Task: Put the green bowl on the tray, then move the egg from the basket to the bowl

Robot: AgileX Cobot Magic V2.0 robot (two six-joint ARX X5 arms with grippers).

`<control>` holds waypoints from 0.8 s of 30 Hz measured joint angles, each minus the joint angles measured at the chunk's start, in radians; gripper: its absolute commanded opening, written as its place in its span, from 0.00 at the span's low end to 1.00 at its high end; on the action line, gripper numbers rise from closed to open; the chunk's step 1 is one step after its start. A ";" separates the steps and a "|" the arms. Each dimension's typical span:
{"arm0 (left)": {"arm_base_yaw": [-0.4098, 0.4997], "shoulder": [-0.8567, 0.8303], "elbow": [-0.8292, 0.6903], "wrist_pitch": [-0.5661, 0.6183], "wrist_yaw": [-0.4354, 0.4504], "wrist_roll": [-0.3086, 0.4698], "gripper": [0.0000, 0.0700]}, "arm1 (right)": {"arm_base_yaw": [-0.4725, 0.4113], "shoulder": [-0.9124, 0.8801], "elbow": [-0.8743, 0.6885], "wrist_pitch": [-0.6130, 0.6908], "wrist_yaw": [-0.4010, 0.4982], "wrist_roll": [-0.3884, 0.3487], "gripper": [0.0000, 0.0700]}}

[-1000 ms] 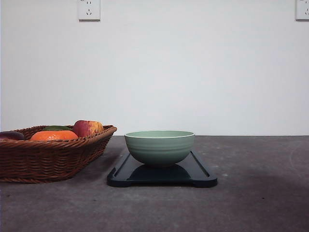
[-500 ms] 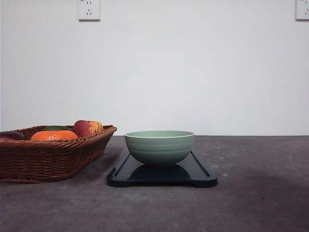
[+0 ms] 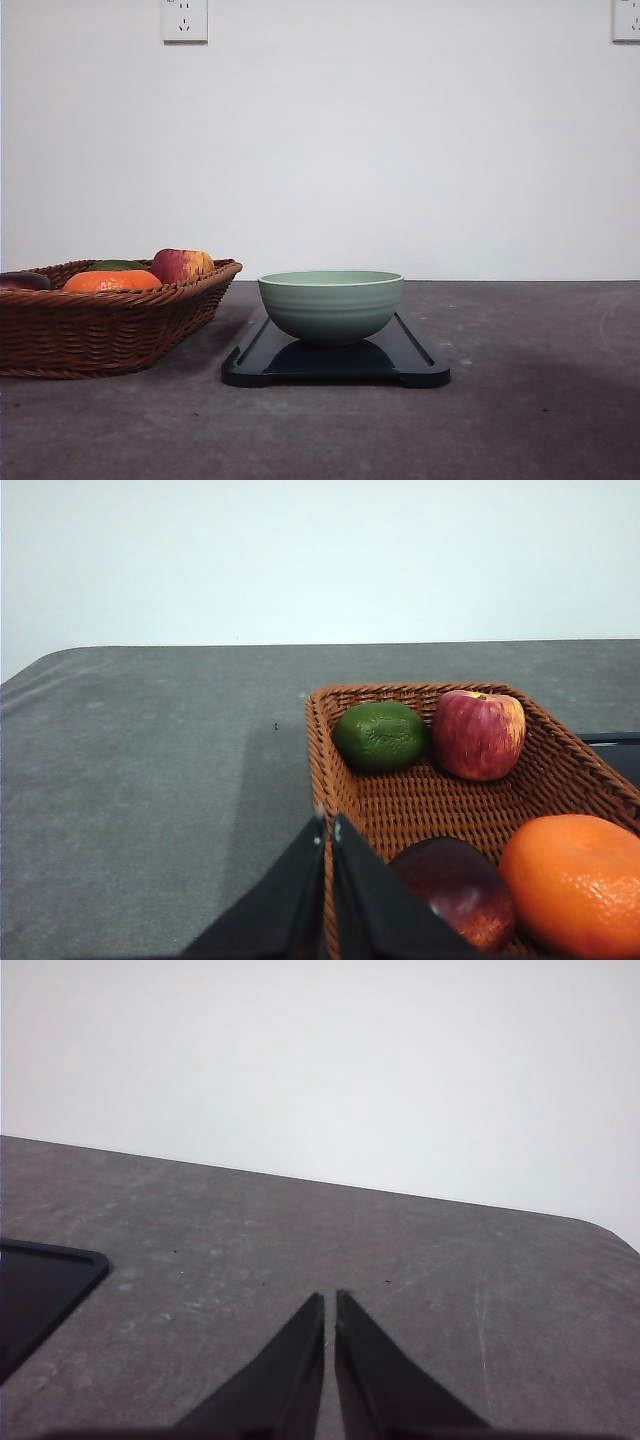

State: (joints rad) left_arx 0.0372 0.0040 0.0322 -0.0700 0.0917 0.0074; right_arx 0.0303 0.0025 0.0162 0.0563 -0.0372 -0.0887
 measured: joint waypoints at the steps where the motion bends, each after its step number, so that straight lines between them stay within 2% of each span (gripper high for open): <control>1: 0.000 0.000 0.000 0.000 0.000 0.000 0.00 | 0.000 0.000 0.000 0.000 0.000 0.000 0.02; 24: 0.000 0.000 0.000 0.000 0.000 0.000 0.00 | 0.000 0.000 0.000 0.000 0.000 0.000 0.02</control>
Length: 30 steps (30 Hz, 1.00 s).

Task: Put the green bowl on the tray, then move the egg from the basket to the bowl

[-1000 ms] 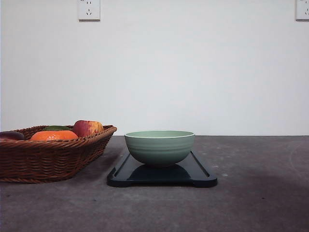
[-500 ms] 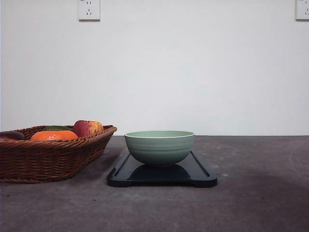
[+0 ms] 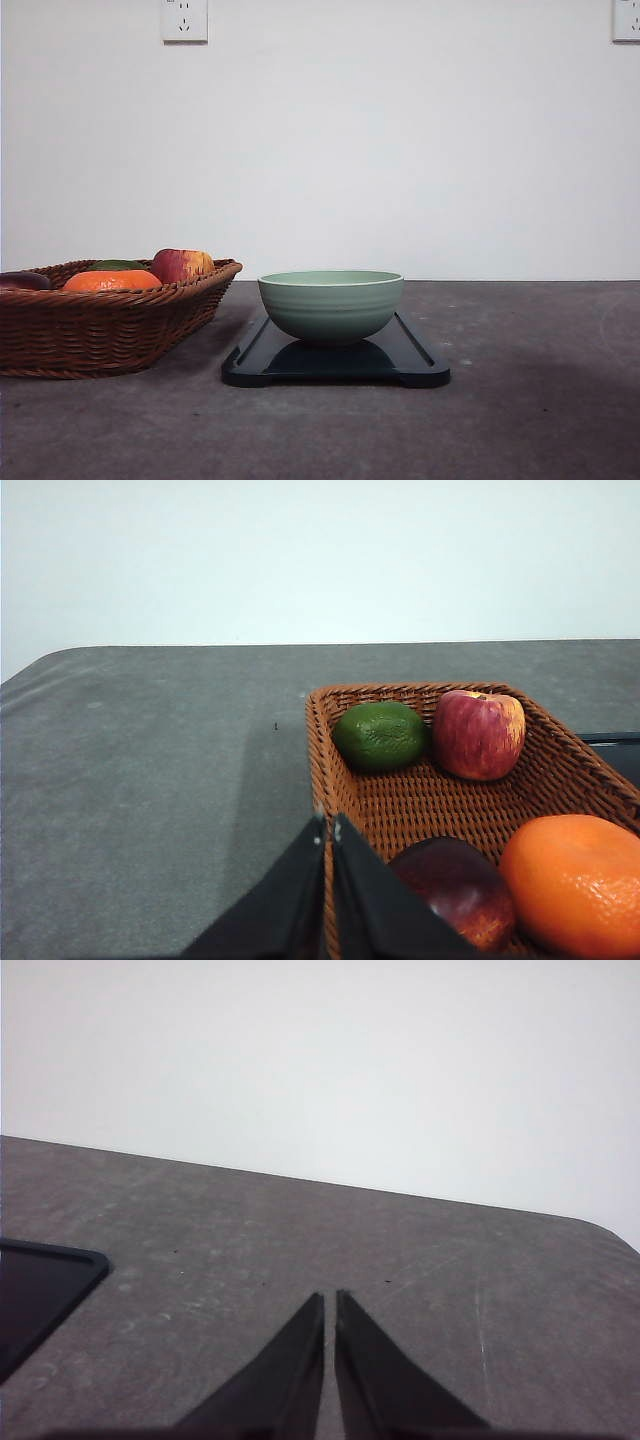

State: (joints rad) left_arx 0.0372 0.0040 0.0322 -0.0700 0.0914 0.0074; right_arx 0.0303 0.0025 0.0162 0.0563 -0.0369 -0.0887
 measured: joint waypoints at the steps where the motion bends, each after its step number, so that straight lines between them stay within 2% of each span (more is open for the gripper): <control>1: 0.000 0.000 0.000 0.000 0.000 0.000 0.00 | 0.000 0.000 0.000 0.000 0.000 0.000 0.02; 30: 0.000 0.000 0.000 0.000 0.000 0.000 0.00 | 0.000 0.000 0.000 0.000 0.000 0.000 0.02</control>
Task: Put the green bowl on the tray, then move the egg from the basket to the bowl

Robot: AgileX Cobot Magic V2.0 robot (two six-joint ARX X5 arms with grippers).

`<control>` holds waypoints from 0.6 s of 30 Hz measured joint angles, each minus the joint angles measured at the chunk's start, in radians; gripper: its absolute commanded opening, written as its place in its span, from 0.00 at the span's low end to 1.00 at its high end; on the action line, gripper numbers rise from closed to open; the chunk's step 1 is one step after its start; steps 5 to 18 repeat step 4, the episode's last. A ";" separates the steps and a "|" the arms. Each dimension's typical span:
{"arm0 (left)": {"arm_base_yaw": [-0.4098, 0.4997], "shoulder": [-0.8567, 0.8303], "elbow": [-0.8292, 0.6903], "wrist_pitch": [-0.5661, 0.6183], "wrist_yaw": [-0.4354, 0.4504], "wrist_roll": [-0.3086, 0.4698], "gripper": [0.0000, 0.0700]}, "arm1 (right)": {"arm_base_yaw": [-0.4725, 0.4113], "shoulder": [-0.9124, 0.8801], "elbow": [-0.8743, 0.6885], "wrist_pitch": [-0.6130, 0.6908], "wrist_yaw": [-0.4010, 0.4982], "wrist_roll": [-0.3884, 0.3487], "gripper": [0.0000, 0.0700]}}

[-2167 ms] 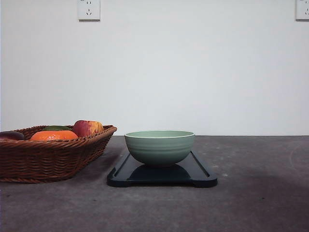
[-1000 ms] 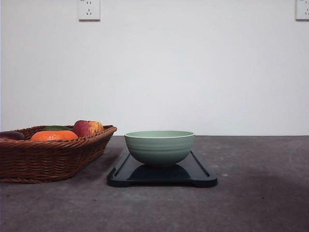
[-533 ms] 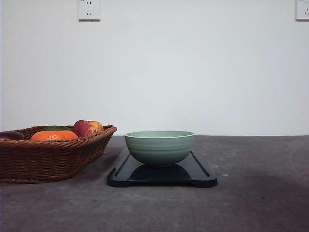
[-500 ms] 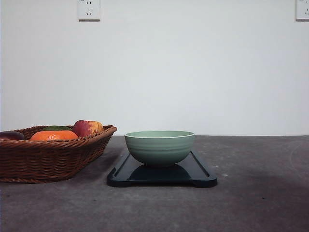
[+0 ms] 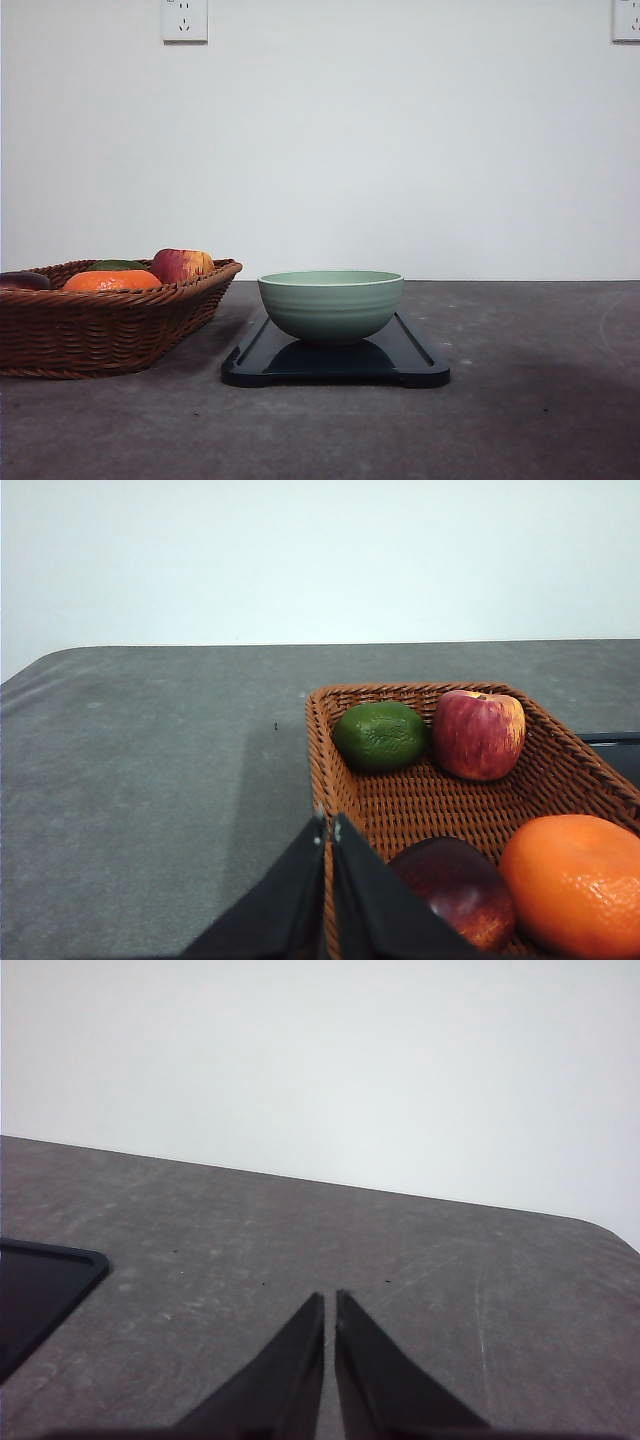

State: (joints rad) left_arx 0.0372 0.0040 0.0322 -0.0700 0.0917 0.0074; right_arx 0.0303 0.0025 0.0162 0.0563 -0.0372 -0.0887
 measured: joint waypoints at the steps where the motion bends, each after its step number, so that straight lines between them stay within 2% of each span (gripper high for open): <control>1: 0.000 0.000 0.000 0.000 0.000 0.000 0.00 | 0.000 0.000 0.000 0.000 0.000 0.000 0.02; 18: 0.000 0.000 0.000 0.000 0.000 0.000 0.00 | 0.000 0.000 0.000 0.000 0.000 0.000 0.02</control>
